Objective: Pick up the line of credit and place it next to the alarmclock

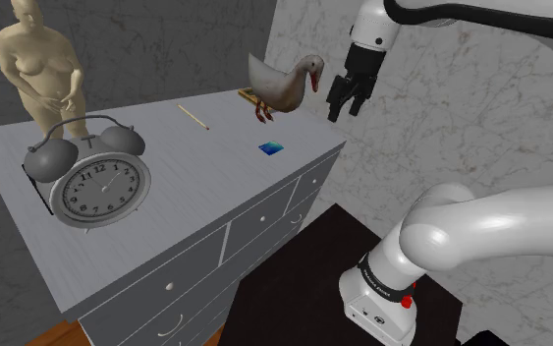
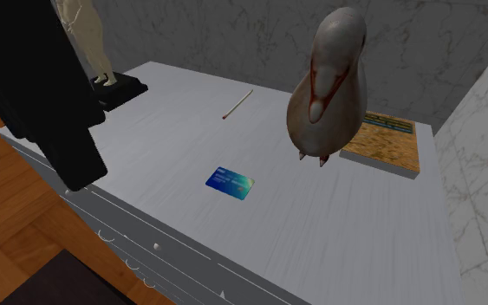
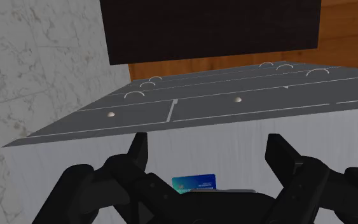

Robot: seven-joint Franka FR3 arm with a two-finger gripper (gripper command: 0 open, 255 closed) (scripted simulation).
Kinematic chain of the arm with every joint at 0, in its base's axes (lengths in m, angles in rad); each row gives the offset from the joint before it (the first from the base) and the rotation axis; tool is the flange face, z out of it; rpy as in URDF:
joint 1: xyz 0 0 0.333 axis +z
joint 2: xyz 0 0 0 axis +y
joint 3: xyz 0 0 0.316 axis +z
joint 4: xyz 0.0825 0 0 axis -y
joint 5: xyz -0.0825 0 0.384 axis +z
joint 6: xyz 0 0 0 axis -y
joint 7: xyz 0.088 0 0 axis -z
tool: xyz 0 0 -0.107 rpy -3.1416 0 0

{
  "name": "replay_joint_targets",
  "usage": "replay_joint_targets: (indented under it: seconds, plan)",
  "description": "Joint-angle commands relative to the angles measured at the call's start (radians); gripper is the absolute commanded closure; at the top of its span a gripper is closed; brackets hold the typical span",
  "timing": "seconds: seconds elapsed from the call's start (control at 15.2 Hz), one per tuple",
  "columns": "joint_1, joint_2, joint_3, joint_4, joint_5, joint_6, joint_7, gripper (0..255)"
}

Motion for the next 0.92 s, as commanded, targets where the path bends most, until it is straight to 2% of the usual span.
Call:
replay_joint_targets:
  seconds: [0.0,0.46,0.86]
  plan:
    - [0.0,0.0,0.0,0.0,0.0,0.0,0.0,0]
    - [-0.104,0.175,0.142,-0.048,0.061,0.262,0.477,0]
    - [-0.205,0.382,0.236,-0.01,0.043,0.457,0.885,0]
